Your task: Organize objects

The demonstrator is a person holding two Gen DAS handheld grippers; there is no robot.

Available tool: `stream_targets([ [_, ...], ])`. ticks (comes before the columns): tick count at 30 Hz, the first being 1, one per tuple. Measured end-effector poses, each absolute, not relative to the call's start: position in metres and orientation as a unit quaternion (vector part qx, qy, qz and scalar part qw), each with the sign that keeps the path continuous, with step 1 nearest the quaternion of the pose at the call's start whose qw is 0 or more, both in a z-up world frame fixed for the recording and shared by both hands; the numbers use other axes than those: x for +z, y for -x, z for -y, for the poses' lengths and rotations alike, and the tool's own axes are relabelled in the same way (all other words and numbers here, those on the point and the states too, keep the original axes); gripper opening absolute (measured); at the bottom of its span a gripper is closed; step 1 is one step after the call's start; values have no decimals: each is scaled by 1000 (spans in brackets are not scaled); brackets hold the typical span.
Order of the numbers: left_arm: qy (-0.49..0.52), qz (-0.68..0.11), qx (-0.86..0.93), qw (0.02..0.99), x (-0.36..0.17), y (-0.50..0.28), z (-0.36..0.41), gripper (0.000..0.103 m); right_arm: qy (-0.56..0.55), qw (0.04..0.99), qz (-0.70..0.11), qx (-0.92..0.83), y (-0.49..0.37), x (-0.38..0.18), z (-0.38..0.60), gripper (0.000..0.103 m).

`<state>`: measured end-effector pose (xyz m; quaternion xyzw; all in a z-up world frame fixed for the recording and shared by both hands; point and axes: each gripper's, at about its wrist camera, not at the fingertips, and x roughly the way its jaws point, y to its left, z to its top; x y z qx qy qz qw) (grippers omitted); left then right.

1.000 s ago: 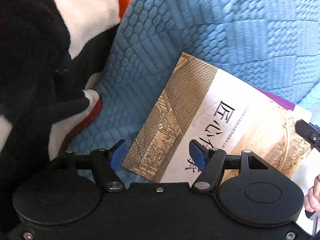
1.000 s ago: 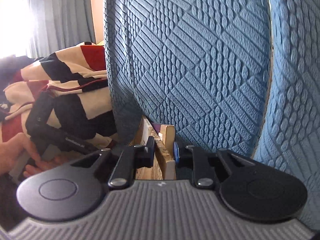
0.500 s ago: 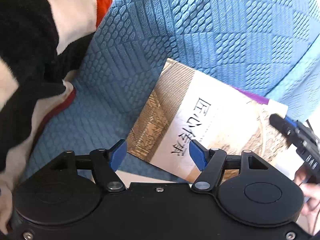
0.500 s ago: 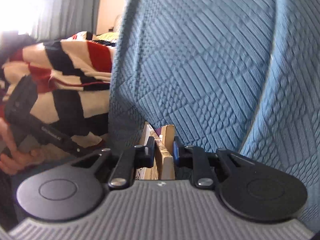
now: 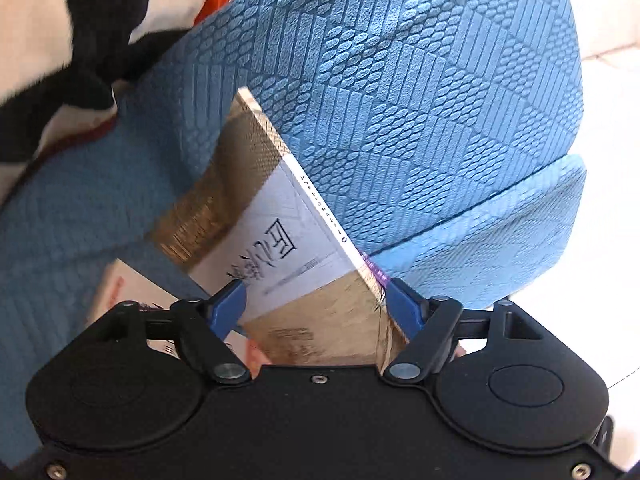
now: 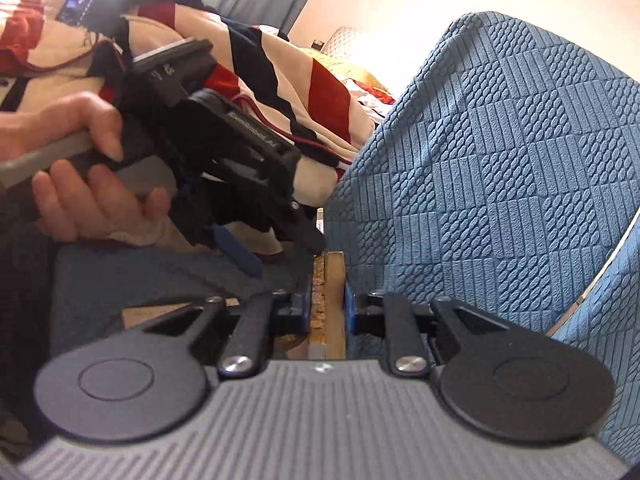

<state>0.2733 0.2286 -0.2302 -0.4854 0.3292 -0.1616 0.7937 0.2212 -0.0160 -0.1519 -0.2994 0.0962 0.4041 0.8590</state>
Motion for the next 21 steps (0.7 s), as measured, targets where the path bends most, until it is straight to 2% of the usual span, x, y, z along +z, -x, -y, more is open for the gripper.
stream_targets([
  [3,512,-327,-162,778,-237,-277,-229,75,290,862,-104,402,-222,-153,15,20],
  [10,550,-320,-140,758,-246,-289,-232,62,273,867,-117,401,-224,-157,18,20],
  [18,598,-313,-92,732,-265,-296,-238,54,251,869,-135,404,-218,-167,25,20],
  [21,612,-299,-97,726,-266,-294,-237,37,245,870,-139,406,-217,-169,25,21],
])
